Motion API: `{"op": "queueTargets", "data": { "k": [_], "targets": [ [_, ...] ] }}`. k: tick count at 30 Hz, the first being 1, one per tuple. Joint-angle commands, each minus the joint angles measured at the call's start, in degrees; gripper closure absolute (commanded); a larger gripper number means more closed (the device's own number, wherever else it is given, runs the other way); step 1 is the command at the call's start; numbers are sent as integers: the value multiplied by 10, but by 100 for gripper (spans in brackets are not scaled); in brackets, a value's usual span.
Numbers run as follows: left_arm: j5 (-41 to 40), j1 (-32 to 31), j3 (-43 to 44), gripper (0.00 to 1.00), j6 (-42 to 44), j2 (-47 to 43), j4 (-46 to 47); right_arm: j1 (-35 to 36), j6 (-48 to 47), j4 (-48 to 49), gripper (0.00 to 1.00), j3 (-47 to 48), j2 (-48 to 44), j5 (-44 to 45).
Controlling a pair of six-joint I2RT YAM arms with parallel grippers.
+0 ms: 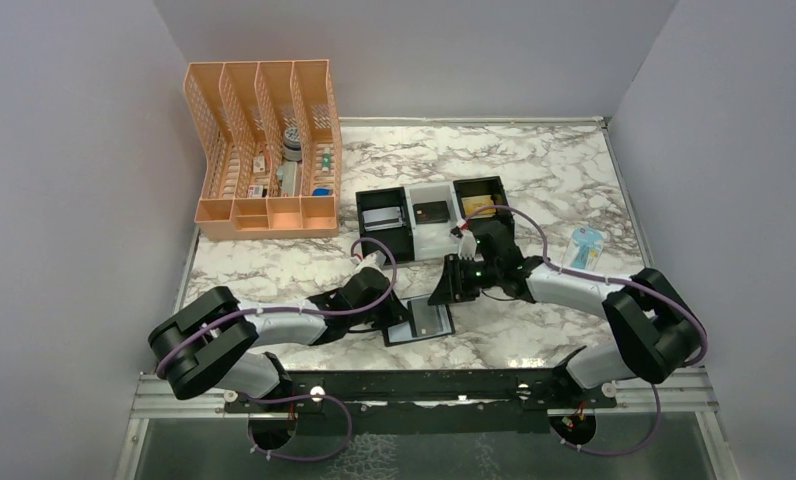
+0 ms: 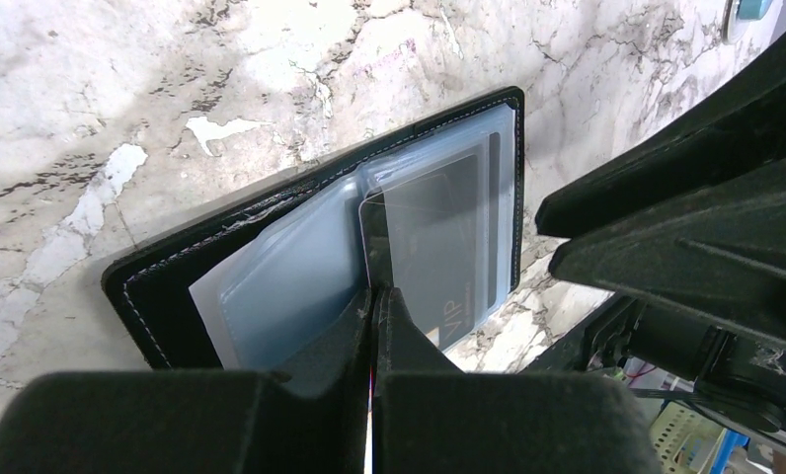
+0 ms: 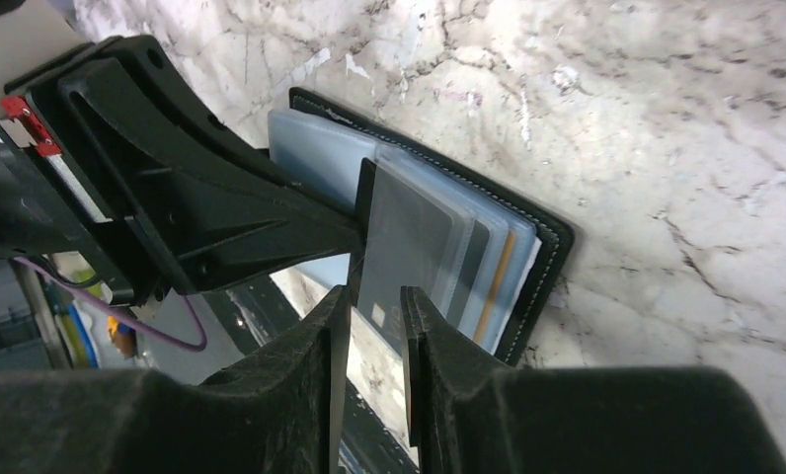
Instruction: Take the credit cards out of the card holder
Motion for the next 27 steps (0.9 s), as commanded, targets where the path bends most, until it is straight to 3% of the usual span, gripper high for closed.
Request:
{"op": "queueTargets", "data": {
  "k": [1,5,11,16,21,27],
  "targets": [
    [-23,1,-2,100,13,-9,-38,7,10,47,74,-14,23,-59],
    [-21,0,-2,100,14,-11,-36,7,15,52,74,-17,50,-64],
    [-20,1,-2,100,22,-19,-50,7,23,28,74,-26,77,29],
    [-33,2,-2,99,37,-46,-90,6,38,53,75,-67,82,50],
    [1,5,-35,84,14,-36,-11,7,49,77,77,-81,96,38],
    [23,5,-38,77,-4,-6,17,7,53,83,77,-81,97,37]
  ]
}}
